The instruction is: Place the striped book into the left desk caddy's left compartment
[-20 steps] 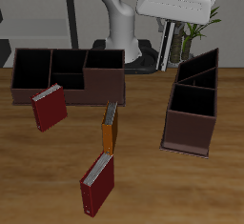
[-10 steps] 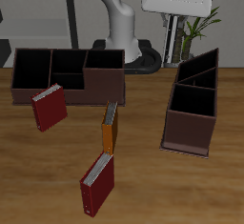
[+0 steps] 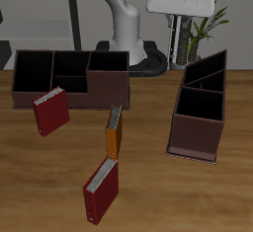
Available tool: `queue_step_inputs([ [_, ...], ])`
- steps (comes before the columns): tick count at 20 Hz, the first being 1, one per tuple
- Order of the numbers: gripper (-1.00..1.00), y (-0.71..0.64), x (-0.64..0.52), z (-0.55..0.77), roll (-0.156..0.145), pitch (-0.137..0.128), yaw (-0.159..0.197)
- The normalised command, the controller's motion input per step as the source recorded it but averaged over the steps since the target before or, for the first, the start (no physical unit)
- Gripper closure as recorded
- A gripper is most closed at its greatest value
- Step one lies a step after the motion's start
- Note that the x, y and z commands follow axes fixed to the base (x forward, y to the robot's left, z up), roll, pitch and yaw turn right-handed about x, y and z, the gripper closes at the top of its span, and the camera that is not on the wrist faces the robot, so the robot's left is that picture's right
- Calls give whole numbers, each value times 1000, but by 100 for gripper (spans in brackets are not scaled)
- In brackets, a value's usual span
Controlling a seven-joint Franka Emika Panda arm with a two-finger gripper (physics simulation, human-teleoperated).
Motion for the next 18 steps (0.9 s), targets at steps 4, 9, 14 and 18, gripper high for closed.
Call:
queue_step_inputs([
  [4, 100, 222, -406, -150, 55, -37, 29],
  [9, 100, 133, -322, -105, 44, -18, -9],
  [14, 100, 183, -206, -172, 52, 1, 11],
  [18, 100, 217, -366, -123, 67, -22, -8],
])
